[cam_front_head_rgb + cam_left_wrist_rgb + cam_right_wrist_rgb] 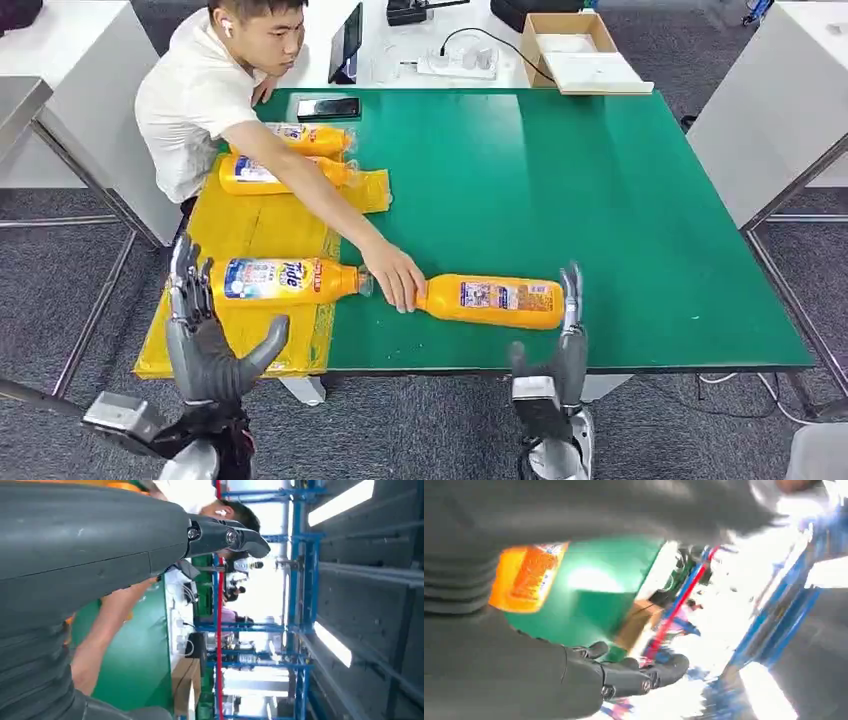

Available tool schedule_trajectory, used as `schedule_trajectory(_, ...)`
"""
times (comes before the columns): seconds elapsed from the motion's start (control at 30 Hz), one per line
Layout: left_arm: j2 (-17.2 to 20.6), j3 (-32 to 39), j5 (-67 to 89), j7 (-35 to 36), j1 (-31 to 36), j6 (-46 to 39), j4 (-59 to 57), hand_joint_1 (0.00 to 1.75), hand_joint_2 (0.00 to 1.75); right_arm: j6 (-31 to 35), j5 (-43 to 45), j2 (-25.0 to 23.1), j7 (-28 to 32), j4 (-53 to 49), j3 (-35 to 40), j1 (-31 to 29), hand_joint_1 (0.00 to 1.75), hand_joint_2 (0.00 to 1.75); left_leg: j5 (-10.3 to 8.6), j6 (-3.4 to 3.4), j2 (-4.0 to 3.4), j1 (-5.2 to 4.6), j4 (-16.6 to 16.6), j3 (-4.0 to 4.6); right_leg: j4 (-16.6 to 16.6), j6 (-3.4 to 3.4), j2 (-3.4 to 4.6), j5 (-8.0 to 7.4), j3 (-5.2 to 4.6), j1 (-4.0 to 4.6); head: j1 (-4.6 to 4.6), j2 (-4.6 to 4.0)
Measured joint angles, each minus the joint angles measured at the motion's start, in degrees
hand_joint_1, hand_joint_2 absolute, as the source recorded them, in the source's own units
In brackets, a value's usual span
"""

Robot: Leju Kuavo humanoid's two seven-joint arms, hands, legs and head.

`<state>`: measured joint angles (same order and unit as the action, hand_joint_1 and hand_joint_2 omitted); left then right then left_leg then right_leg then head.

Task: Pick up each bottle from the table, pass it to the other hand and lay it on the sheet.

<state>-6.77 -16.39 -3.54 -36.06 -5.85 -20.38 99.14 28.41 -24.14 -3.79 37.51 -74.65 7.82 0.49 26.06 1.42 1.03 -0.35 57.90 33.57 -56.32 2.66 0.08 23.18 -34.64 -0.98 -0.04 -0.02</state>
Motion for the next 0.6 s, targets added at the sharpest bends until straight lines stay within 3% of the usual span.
schedule_trajectory(0.07, -0.3, -1.3, -0.1, -1.3, -1.1, -1.5, 0.0, 0.0, 1.75, 0.0, -7.0, 2.4, -0.7, 3.0, 0.1, -1.5, 0.0, 1.75, -0.02, 0.03, 0.13, -0.01, 0.0, 0.0, 0.0, 0.01, -0.03, 0.0, 0.05, 0.0, 0.04, 0.02)
schedule_trajectory(0.2, -0.5, -3.0, 0.7, -1.8, -2.2, -3.6, 0.0, 0.0, 1.75, 0.8, -12.0, 5.2, -1.4, 7.8, 0.0, -4.3, 0.0, 1.75, -0.05, 0.07, 0.12, -0.01, 0.0, 0.02, 0.0, 0.03, -0.05, -0.03, 0.09, 0.0, 0.02, 0.0)
schedule_trajectory(0.37, -0.7, -4.9, 2.2, -2.0, -2.0, -3.1, 0.0, 0.0, 1.75, 1.6, -22.9, 9.2, -4.4, 18.3, 2.0, -12.5, 0.0, 1.75, -0.08, 0.07, 0.1, 0.0, 0.0, -0.04, 0.0, 0.07, -0.03, -0.07, 0.09, 0.0, 0.02, 0.02)
schedule_trajectory(0.6, -1.2, -6.3, 2.3, -2.0, -0.8, -2.2, -0.1, 0.0, 1.75, -1.0, -25.7, 10.7, -5.6, 29.2, 5.9, -20.2, 0.0, 1.75, -0.08, 0.07, 0.11, 0.0, 0.0, -0.02, 0.0, 0.09, -0.03, -0.07, 0.08, 0.01, 0.0, 0.0)
